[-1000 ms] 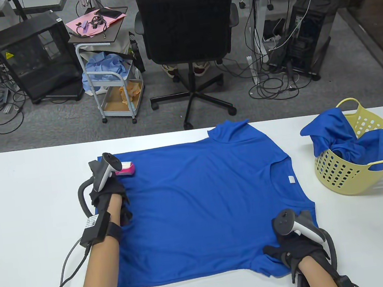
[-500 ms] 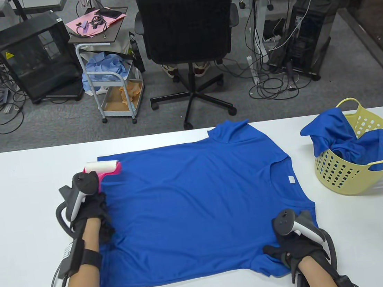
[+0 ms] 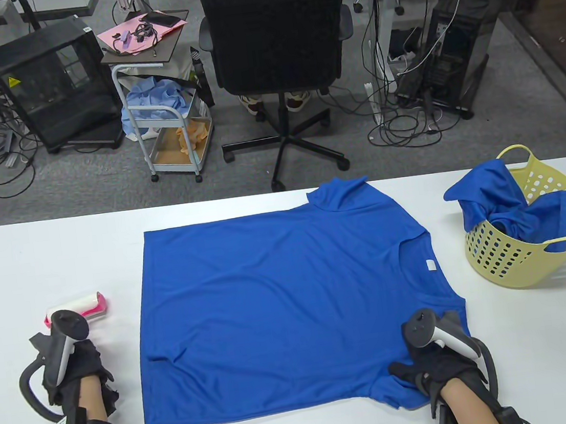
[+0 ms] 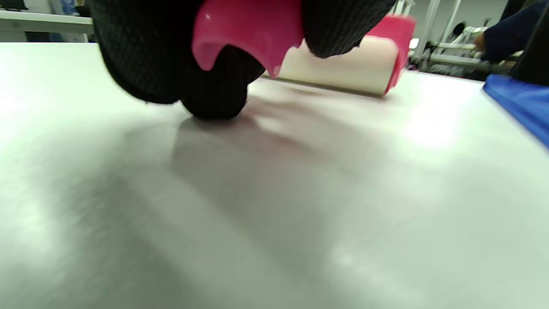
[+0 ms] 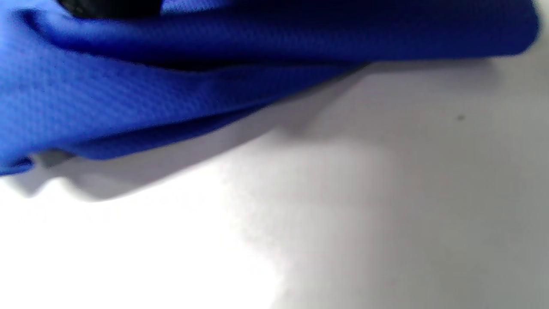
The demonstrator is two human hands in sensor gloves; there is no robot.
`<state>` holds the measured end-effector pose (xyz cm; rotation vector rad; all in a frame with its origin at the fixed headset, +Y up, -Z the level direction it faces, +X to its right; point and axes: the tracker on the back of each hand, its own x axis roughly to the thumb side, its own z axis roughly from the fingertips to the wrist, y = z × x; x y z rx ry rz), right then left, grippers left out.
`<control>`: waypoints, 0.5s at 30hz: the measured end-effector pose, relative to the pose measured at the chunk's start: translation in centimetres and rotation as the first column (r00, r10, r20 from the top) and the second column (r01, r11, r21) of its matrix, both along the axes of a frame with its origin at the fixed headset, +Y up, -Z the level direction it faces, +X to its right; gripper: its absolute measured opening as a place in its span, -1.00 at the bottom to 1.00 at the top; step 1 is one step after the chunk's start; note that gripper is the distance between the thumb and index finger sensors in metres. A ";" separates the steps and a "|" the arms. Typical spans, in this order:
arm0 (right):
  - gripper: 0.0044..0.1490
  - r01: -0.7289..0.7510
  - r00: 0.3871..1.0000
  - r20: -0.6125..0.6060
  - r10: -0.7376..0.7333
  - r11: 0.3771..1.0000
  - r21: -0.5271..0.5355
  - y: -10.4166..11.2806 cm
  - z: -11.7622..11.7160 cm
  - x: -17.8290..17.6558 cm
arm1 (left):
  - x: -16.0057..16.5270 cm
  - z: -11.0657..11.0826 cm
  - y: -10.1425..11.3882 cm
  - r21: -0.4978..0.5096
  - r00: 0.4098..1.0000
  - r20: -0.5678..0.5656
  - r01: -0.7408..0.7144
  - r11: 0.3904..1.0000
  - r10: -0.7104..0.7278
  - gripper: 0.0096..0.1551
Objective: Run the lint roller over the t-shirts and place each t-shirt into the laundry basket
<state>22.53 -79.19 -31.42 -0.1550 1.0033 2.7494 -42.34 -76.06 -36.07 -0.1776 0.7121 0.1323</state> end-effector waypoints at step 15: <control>0.11 0.000 1.000 0.001 0.000 1.000 0.003 0.0 0.0 0.0 | 8.8 0.4 4.2 0.280 0.938 0.333 -0.003 0.960 -0.094 -0.17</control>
